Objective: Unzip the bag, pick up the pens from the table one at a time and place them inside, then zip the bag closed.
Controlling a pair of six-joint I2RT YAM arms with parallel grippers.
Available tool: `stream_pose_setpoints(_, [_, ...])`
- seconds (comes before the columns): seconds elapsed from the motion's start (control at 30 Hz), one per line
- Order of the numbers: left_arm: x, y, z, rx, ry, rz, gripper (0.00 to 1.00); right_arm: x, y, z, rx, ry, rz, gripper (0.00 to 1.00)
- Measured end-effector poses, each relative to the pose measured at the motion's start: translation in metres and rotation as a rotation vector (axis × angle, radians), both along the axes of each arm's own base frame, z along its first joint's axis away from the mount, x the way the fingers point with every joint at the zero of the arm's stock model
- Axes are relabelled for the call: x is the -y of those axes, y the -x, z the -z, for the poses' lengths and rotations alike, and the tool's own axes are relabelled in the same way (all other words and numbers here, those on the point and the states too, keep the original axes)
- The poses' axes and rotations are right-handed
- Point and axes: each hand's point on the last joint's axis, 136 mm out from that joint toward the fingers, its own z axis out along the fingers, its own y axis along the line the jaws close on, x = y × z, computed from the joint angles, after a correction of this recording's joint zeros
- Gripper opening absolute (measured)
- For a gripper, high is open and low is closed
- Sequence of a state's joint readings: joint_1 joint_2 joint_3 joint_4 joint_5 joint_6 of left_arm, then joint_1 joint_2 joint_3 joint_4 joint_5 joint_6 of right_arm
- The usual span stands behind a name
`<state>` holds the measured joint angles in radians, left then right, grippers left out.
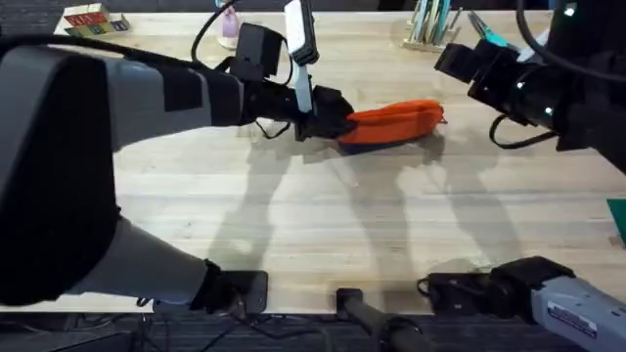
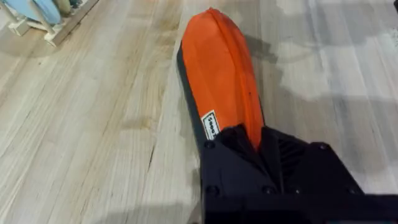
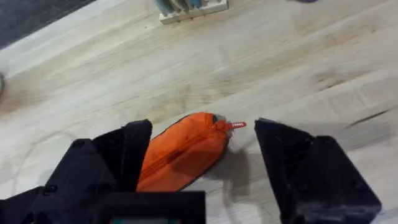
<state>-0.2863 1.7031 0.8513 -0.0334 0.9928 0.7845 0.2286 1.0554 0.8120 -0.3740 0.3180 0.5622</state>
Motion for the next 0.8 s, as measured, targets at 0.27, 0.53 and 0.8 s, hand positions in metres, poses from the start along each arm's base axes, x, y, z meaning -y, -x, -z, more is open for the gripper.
stream_pose_setpoints(0.27, [-0.0005,-0.0004,-0.0017,0.002,0.009,0.002,0.919,-0.0001,0.0002,-0.0003,-0.002,0.019,-0.015,0.997])
stream_pose_setpoints(0.53, [-0.0005,-0.0001,-0.0019,-0.001,0.011,0.002,0.993,-0.0001,0.0002,-0.0003,-0.002,0.019,-0.016,0.997])
stream_pose_setpoints(0.8, [-0.0016,-0.0001,-0.0036,-0.017,0.004,-0.014,0.994,-0.0001,0.0002,-0.0003,-0.002,0.019,-0.016,0.997])
